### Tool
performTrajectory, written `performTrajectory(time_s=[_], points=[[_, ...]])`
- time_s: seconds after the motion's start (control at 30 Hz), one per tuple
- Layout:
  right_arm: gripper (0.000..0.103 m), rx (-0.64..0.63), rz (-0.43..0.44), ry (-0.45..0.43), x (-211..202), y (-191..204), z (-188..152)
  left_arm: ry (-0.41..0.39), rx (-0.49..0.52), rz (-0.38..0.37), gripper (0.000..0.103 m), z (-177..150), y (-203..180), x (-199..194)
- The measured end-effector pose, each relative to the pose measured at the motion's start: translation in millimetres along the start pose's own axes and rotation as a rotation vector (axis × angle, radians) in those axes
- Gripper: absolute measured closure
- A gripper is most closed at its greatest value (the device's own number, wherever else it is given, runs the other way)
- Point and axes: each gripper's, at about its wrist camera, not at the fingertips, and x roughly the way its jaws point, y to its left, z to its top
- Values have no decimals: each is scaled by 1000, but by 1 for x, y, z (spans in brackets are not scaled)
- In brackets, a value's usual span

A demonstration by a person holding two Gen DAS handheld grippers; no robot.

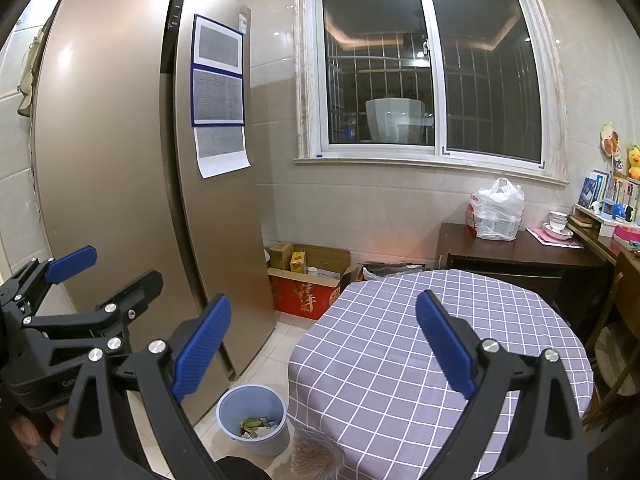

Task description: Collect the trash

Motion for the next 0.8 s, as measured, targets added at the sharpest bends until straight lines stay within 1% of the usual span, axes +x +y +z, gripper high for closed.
performTrajectory(time_s=[0.8], points=[[11,4,1,5,3,-1,-2,3,1,-3,10,0,0,2]])
